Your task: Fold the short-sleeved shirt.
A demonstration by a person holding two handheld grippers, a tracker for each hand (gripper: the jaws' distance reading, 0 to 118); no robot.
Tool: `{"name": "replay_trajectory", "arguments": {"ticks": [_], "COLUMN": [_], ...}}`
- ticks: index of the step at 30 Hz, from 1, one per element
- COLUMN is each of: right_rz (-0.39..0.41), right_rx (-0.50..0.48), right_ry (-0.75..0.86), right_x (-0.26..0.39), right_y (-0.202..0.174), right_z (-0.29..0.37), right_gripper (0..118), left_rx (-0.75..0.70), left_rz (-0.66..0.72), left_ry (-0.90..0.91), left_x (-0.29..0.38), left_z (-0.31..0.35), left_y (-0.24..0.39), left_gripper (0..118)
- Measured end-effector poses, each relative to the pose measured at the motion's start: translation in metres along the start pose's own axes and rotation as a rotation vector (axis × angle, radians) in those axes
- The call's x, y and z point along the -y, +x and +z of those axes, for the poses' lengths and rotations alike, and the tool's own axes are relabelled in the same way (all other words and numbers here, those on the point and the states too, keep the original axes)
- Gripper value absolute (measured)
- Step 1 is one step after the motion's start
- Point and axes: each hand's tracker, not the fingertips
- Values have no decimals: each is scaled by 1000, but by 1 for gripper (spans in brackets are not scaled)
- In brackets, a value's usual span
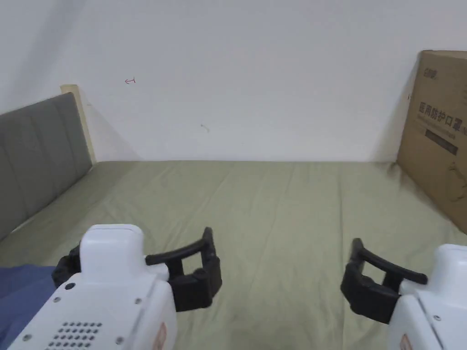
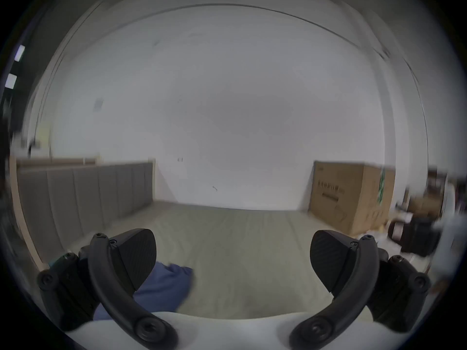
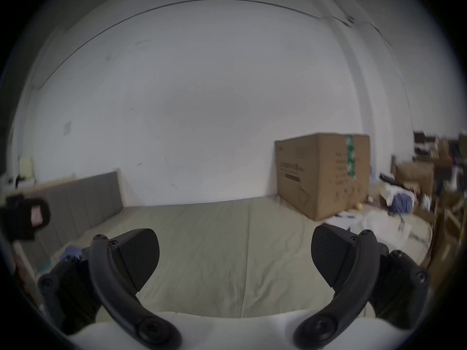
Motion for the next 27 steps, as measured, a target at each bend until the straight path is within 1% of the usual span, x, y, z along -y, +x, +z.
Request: {"name": "replay_trajectory", "arguments": {"ticks": [1, 2, 4, 5, 6, 8, 10, 13, 16, 17, 18, 19, 20, 21, 22, 23, 24, 25, 27], "right_rz": [-20, -34, -44, -41, -29, 22, 56, 96, 127, 133, 140, 143, 146, 151, 154, 155, 153, 148, 134], "right_rx": [13, 20, 15, 9, 2, 1, -4, -23, -42, -47, -57, -61, -62, -60, -59, -57, -52, -44, -48], "right_ry": [-11, -30, -45, -46, -40, -8, 9, 12, 11, 11, 11, 12, 11, 8, 6, 5, 8, 7, 6], "right_x": [4, 7, 7, 6, 6, 3, 1, 1, 2, 2, 2, 2, 2, 2, 2, 2, 3, 2, 1], "right_y": [4, 5, 9, 11, 9, 6, 1, -4, -8, -9, -10, -11, -13, -14, -15, -15, -16, -16, -15], "right_z": [-1, -1, -3, -4, -3, -1, 2, 4, 6, 7, 7, 7, 7, 7, 6, 6, 7, 7, 7], "right_gripper": [118, 118, 118, 118, 118, 118, 118, 118, 117, 114, 105, 92, 69, 43, 27, 16, 4, 0, 0], "left_rx": [-35, -29, 34, 45, 31, 9, 17, 20, 7, 8, 8, 9, 4, -4, -10, -16, -22, -23, -19], "left_rz": [34, 63, 122, 117, 102, 97, 126, 142, 113, 96, 80, 68, 59, 62, 73, 97, 120, 119, 80], "left_ry": [-10, -24, -80, -94, -88, -64, -45, -46, -35, -37, -44, -53, -57, -51, -54, -68, -93, -127, -144], "left_x": [5, 8, 13, 13, 12, 11, 7, 2, 2, 3, 4, 4, 5, 5, 5, 5, 4, 2, 2], "left_z": [0, -2, -8, -9, -9, -8, -7, -6, -3, -3, -2, -3, -2, -2, -2, -5, -7, -8, -10], "left_y": [3, 3, -3, -3, -2, -5, -8, -10, -10, -10, -9, -9, -8, -8, -9, -12, -14, -16, -21], "left_gripper": [118, 118, 118, 118, 118, 118, 118, 118, 118, 117, 113, 105, 86, 45, 13, 1, 1, 0, 0]}}
